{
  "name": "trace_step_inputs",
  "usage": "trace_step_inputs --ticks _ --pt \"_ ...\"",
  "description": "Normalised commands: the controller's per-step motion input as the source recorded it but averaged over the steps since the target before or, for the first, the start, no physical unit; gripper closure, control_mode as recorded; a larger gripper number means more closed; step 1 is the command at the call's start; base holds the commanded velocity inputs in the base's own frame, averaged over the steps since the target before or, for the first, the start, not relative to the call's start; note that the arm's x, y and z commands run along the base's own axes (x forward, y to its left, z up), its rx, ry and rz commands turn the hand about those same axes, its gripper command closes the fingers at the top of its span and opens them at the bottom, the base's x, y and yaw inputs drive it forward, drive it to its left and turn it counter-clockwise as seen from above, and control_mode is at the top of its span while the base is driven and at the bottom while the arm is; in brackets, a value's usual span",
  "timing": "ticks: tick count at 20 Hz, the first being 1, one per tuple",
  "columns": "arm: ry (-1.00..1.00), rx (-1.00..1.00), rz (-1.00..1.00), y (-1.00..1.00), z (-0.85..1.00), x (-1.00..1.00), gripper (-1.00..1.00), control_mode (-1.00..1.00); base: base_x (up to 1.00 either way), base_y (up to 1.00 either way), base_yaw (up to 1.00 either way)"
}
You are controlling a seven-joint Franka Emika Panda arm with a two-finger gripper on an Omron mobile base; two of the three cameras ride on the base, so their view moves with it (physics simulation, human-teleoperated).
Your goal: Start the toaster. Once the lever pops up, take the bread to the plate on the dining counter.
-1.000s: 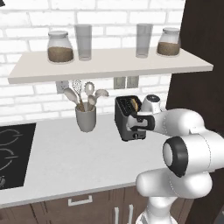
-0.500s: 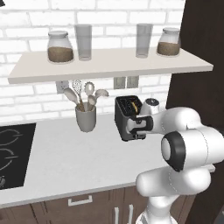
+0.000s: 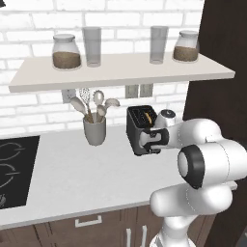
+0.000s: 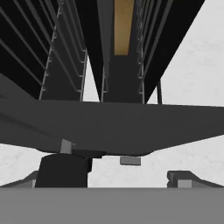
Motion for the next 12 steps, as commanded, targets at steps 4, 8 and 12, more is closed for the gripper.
trace_step_inputs --ticks 4,8,12 --pt "0.0 0.0 0.0 0.0 -0.1 -0.01 -1.0 -1.0 0.0 0.0 0.0" --pt "-0.06 0.0 0.0 0.0 -0.03 -0.06 -1.0 -1.0 0.0 0.0 0.0" --pt "-0.04 0.01 0.0 0.0 0.19 -0.01 -1.0 -1.0 0.0 0.0 0.0"
